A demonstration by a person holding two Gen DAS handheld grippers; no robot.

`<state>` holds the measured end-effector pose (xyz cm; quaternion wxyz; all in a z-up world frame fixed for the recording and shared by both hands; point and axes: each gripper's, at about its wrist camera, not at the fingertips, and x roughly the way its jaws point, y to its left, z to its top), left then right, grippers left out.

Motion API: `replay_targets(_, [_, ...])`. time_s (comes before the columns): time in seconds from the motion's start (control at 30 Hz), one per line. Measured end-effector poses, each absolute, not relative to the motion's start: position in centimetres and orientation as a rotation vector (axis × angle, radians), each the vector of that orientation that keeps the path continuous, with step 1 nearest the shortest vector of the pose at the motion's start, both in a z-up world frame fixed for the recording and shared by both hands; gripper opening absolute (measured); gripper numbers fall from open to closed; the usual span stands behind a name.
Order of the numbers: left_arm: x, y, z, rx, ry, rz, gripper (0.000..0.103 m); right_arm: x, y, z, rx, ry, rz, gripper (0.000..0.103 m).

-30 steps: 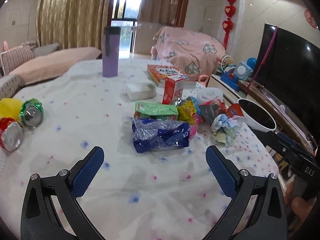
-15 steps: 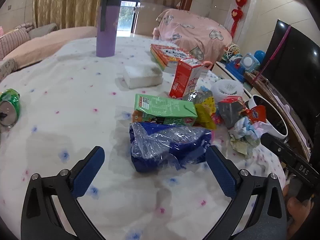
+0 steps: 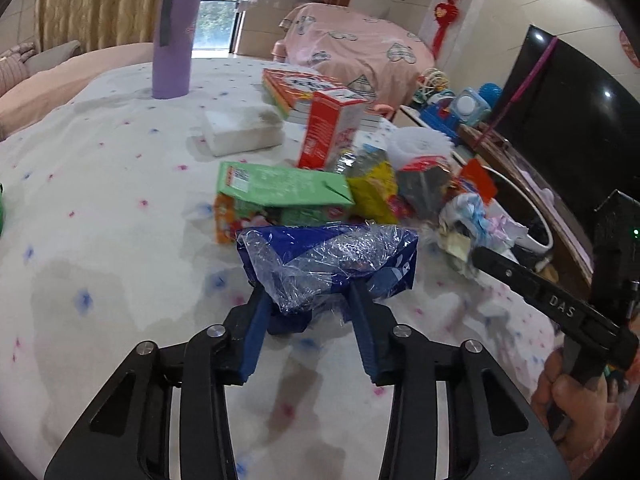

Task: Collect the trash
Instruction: 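Grasp the blue plastic bag with the left tool while the right tool grasps the crumpled paper, then carry both items over the trash bin and open both tools to drop them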

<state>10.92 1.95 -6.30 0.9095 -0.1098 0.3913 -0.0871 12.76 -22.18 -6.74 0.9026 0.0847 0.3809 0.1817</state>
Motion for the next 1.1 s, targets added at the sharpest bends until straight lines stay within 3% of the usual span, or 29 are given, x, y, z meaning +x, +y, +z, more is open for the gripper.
replay_targets(1.1, [13.7,-14.3,0.2,-0.106,0.706,-0.467,0.034,9.6,-36.2,-2.0,0.238,0.662,0.147,0.012])
